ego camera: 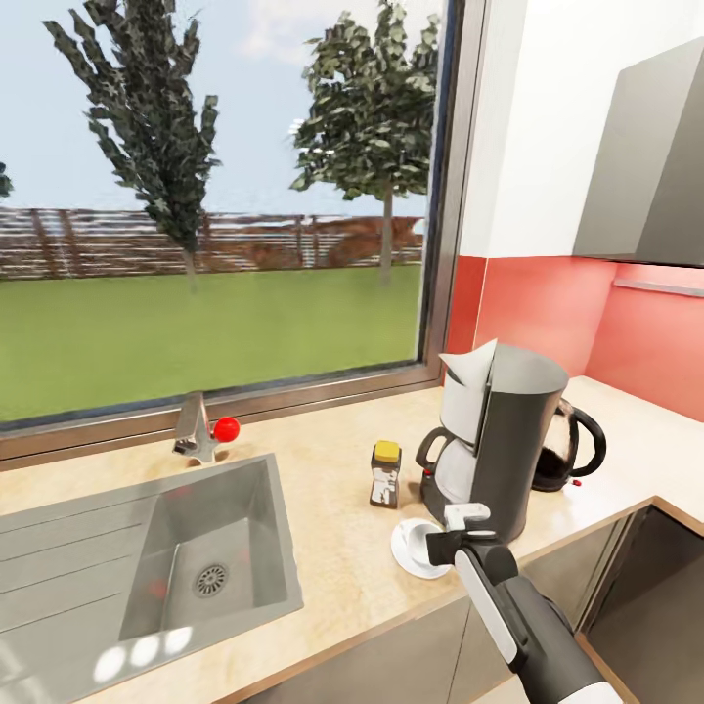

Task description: Set up a coffee station on the kitchen countertop: keep the coffee maker on the countertop, move the bottle of coffee from the kitchen shelf to the counter next to the coffee maker, place a paper coffee filter on top of the coffee maker, put the saucer next to the coffee maker with the coffee cup on the saucer, and place the electric kettle next to the coffee maker.

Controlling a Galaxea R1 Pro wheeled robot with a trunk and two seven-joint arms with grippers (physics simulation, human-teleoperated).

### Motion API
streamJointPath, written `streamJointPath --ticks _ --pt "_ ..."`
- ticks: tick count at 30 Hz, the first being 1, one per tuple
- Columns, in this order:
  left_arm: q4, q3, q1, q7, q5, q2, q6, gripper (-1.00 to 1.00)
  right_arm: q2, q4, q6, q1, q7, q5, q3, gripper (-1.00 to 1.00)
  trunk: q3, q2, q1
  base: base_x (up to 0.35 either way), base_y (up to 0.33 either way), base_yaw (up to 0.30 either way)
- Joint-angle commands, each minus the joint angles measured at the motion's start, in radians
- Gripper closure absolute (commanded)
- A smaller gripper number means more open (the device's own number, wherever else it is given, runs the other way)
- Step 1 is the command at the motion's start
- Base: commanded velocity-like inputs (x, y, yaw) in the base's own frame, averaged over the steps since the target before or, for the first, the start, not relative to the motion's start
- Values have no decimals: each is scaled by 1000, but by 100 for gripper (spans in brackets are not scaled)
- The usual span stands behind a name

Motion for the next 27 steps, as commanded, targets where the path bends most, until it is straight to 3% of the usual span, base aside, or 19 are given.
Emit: streamJointPath --ticks 1,27 --pt "2 -7 0 1 9 0 -6 -100 -1 1 2 0 -10 -10 3 100 0 -1 0 0 0 0" --pt "2 -7 0 1 9 0 -6 -100 -1 3 2 0 -10 -10 3 100 0 -1 0 53 0 0"
